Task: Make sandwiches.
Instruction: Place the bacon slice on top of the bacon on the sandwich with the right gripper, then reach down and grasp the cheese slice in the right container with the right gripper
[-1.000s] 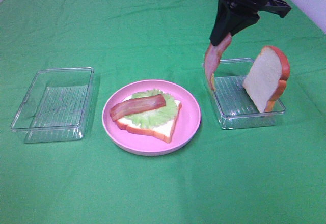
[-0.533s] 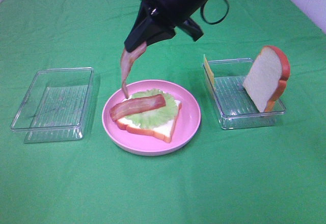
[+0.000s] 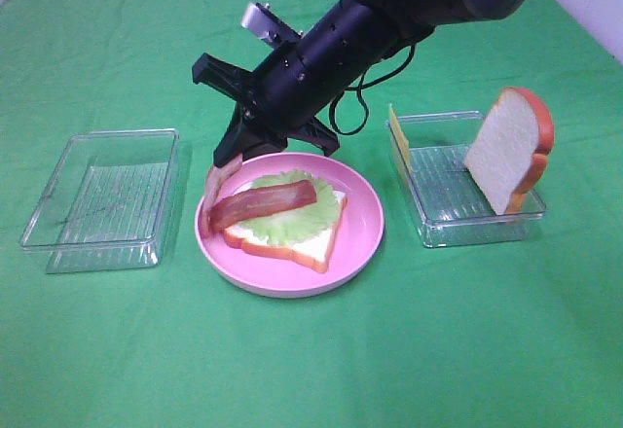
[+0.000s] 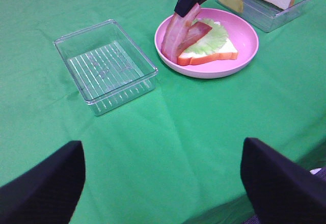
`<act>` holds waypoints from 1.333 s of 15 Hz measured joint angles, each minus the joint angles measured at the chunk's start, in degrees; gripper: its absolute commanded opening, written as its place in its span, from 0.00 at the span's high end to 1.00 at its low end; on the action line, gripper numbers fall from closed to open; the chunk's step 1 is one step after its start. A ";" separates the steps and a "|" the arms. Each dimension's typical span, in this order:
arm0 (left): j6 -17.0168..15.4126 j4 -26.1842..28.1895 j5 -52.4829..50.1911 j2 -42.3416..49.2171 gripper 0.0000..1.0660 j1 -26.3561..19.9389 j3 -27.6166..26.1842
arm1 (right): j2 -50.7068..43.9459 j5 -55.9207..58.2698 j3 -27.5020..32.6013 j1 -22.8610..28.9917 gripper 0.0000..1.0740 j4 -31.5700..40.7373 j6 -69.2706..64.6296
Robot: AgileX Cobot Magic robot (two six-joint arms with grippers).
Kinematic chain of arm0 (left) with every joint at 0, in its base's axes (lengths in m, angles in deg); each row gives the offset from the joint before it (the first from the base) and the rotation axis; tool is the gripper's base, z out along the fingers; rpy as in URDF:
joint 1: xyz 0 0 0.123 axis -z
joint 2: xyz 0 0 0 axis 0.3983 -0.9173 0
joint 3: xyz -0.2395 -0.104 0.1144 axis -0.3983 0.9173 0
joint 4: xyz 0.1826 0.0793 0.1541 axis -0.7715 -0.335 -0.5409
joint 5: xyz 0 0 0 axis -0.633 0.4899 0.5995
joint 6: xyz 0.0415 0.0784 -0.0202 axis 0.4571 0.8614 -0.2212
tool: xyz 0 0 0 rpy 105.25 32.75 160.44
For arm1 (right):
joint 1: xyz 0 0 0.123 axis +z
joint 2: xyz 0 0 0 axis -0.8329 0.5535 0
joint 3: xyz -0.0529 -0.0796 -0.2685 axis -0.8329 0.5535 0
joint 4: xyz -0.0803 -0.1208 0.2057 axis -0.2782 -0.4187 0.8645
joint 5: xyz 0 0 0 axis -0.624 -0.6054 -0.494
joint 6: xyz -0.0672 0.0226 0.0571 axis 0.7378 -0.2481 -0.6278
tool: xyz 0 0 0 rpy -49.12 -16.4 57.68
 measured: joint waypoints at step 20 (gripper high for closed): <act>0.00 0.00 0.00 0.00 0.26 0.00 0.00 | -11.34 14.27 0.00 0.00 0.45 -43.77 -20.91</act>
